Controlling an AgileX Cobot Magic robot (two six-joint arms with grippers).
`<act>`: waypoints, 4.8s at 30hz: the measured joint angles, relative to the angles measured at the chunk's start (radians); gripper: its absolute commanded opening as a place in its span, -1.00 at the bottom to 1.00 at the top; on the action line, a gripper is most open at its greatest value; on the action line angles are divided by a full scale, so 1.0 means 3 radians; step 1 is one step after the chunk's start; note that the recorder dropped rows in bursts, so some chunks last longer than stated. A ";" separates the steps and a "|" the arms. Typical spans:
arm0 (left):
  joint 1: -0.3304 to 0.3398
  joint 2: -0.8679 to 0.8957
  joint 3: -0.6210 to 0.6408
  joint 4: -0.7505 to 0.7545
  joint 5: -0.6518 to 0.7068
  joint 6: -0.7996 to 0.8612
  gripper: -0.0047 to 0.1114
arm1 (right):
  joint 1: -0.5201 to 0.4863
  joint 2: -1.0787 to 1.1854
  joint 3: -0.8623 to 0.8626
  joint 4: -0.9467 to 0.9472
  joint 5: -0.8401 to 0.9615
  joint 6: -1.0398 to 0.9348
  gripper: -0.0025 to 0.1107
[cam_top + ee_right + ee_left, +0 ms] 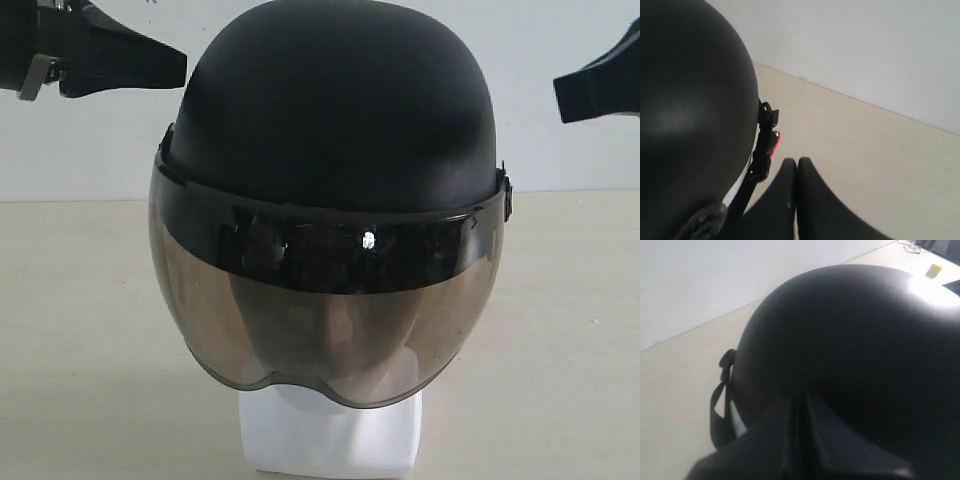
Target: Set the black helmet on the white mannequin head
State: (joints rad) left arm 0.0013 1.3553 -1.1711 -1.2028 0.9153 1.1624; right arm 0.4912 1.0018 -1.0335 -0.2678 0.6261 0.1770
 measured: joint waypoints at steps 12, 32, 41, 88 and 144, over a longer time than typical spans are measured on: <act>0.0153 -0.0296 0.0016 -0.0138 0.0052 0.0115 -0.84 | -0.2487 0.0410 -0.0111 0.2845 0.0268 -0.2325 -0.96; 0.0152 0.0005 0.0016 -0.0165 0.0026 0.0043 -0.84 | -0.1971 0.0915 -0.0097 0.5040 0.1384 -0.4037 -0.96; -0.0166 -0.0023 0.0192 -0.0153 -0.0098 -0.0050 -0.84 | -0.1803 0.0915 -0.0097 0.4869 0.1085 -0.3982 -0.96; -0.0265 -0.1017 0.0852 0.0194 -0.0316 -0.0532 -0.84 | -0.1803 0.0915 -0.0097 0.4831 0.1104 -0.3977 -0.96; -0.0265 -0.1666 0.1110 0.0387 -0.1871 -0.0362 -0.84 | -0.1803 -0.2045 0.1116 0.4304 -0.1350 -0.3873 -0.96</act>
State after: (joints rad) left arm -0.0781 0.8553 -0.8380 -1.0867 0.3540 1.0538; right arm -0.0497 0.3884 -0.6986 1.0233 0.2212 -0.9849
